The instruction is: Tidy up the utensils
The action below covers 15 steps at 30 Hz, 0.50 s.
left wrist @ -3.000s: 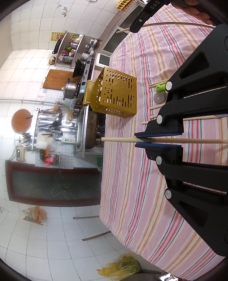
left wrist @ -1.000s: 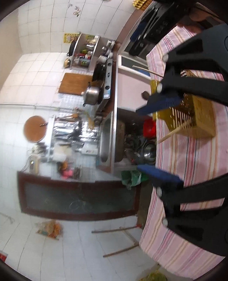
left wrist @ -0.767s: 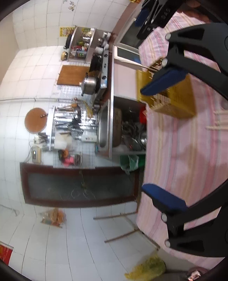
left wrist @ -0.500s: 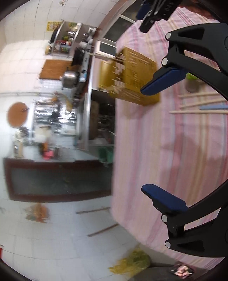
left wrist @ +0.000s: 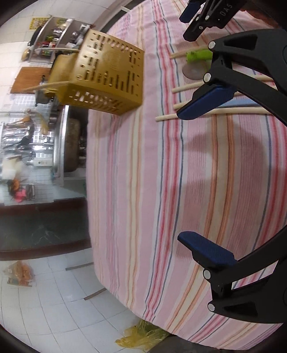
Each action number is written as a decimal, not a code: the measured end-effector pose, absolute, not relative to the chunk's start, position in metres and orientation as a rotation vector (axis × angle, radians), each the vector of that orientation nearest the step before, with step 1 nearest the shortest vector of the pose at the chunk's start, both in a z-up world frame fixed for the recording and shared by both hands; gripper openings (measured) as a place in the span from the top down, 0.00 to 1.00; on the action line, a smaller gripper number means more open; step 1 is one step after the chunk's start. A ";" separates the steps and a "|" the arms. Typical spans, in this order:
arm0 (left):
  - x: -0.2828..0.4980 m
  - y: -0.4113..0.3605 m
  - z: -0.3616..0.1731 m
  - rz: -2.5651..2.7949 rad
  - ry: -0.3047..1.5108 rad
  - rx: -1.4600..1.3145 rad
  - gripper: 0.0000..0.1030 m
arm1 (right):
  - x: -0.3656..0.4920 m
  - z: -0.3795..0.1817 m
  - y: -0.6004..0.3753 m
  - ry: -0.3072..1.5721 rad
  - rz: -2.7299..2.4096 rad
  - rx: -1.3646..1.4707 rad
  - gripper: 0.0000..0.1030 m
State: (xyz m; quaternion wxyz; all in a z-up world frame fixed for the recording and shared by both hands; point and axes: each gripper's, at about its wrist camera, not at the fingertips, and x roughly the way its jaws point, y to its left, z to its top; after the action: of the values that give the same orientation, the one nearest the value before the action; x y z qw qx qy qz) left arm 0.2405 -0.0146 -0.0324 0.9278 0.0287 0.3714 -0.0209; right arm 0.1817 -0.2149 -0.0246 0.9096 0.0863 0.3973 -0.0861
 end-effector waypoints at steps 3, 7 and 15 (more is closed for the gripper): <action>0.249 -0.017 -0.044 -0.048 0.801 0.056 0.05 | 0.186 -0.030 -0.215 0.839 -0.169 0.184 0.34; 0.260 -0.022 -0.050 -0.065 0.834 0.050 0.05 | 0.186 -0.030 -0.211 0.838 -0.165 0.165 0.34; 0.269 -0.031 -0.059 -0.077 0.864 0.085 0.07 | 0.189 -0.035 -0.203 0.884 -0.180 0.154 0.42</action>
State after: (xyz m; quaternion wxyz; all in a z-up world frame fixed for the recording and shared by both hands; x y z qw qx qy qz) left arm 0.2687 -0.0315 -0.0590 0.9066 0.0411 0.4184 -0.0372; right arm 0.1892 -0.2025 -0.0353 0.8971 0.0743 0.4268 -0.0869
